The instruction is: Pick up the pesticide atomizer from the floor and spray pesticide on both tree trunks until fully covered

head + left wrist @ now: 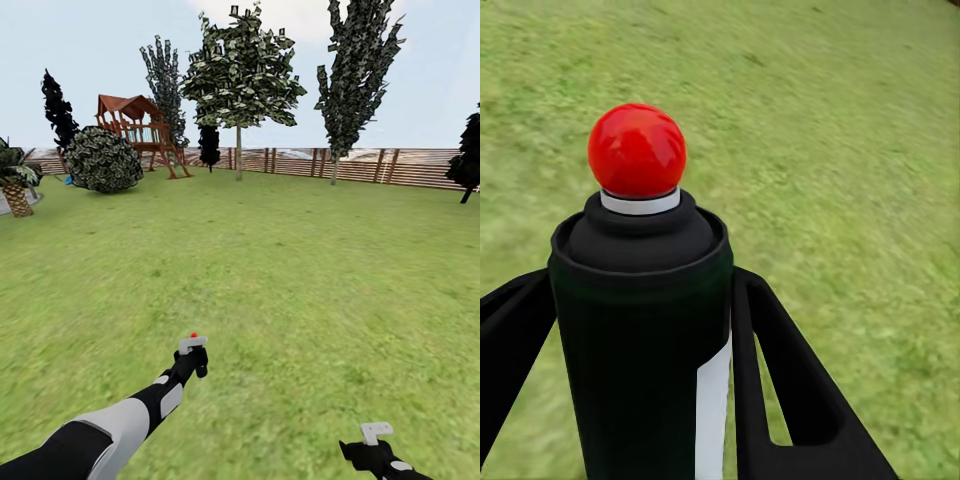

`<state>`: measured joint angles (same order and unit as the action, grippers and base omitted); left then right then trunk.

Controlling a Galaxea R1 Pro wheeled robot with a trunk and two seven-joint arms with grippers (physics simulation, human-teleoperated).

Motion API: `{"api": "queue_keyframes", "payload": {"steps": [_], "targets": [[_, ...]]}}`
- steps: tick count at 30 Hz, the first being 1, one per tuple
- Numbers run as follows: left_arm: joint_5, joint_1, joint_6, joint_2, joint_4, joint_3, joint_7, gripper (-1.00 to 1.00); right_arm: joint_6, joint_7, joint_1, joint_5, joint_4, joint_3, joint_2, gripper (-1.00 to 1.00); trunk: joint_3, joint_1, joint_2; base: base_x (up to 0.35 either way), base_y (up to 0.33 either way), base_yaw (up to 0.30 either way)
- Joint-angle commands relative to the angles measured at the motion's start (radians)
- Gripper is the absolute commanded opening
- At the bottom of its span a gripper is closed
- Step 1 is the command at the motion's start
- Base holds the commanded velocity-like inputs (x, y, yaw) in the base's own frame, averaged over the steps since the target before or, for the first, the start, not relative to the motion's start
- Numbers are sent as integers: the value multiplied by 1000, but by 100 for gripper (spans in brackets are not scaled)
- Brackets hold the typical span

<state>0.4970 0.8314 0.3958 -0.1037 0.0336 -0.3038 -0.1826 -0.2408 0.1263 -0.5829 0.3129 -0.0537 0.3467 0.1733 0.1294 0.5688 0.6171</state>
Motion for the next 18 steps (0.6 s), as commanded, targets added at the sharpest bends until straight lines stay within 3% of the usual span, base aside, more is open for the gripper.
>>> {"api": "queue_keyframes", "payload": {"steps": [1, 18], "targets": [[0, 0, 0, 0, 0, 0, 0, -100, 0, 0, 0, 0, 1, 0, 0, 100, 0, 0, 0, 350, 0, 0], [0, 0, 0, -1, 0, 0, 0, -100, 0, -1, 0, 0, 0, 0, 0, 100, 0, 0, 0, 350, 0, 0]]}}
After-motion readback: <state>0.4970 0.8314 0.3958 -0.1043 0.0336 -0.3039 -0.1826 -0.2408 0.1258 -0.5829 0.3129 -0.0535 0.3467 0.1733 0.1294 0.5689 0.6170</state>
